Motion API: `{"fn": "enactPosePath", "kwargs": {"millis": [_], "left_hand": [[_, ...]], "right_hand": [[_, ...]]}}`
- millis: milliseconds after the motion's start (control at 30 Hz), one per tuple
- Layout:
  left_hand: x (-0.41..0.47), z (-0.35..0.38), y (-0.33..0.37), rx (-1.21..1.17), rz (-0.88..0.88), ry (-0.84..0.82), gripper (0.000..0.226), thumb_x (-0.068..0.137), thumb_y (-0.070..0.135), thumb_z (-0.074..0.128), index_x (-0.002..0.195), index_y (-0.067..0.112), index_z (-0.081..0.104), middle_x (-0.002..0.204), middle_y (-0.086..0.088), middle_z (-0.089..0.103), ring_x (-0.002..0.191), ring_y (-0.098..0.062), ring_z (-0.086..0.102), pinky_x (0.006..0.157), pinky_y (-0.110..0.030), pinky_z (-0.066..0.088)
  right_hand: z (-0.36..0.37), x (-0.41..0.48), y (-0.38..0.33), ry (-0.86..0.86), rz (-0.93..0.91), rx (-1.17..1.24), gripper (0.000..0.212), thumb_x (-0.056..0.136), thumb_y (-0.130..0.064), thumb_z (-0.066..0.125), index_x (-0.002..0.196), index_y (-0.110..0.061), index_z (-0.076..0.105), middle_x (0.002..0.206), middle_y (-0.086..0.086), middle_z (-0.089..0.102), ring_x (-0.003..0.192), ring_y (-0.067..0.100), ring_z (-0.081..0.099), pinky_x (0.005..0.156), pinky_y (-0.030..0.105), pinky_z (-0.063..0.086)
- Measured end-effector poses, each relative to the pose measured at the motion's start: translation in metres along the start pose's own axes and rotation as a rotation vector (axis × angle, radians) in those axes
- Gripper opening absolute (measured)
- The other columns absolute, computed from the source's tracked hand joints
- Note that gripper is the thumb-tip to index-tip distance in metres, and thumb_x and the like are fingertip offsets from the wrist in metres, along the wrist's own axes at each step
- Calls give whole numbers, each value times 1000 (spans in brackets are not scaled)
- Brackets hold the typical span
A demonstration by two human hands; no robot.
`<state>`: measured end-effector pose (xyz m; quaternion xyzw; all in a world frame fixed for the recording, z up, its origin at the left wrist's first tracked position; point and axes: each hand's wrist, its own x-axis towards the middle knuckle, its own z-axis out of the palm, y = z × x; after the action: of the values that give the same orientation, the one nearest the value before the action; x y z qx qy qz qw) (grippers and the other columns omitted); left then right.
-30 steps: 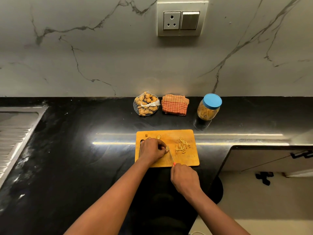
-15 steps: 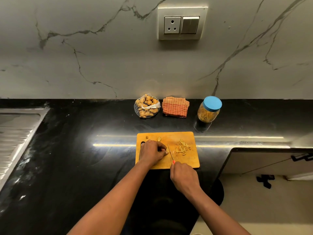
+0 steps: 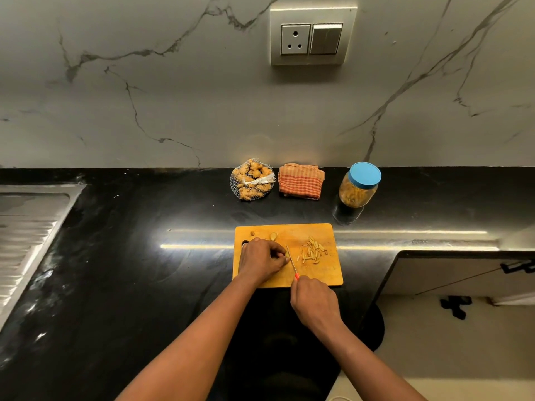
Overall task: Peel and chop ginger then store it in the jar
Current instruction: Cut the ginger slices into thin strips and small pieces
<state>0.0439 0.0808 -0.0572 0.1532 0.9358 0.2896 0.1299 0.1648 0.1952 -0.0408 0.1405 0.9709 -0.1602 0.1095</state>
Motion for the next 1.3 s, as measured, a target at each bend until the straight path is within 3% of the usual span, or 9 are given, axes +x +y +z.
{"fn": "enactPosePath", "kwargs": {"millis": [567,1067,1300], "left_hand": [[0,1,-2,11,20,-7,21,76,43,75,93,32,77,86,15,73,86,-8,63,91,-42,48],[2,3,-5,-3,14,-22,21,76,43,76,94,33,76,87,17,72,88,-6,61,90,-41,49],[1,2,-5,-29,20,-10,19,77,40,77,94,32,76,85,18,72,88,-6,61,93,-42,45]], "right_hand": [[-4,7,-10,-75,47,-91,32,103,-26,35,104,-13,64,100,7,70,91,27,69,68,34,50],[-4,-3,12,1,85,-13,38,106,-36,31,97,-15,61,93,4,68,86,26,67,61,32,41],[-1,1,4,14,7,-14,40,106,-37,29,99,-15,61,92,6,68,84,27,66,60,33,40]]}}
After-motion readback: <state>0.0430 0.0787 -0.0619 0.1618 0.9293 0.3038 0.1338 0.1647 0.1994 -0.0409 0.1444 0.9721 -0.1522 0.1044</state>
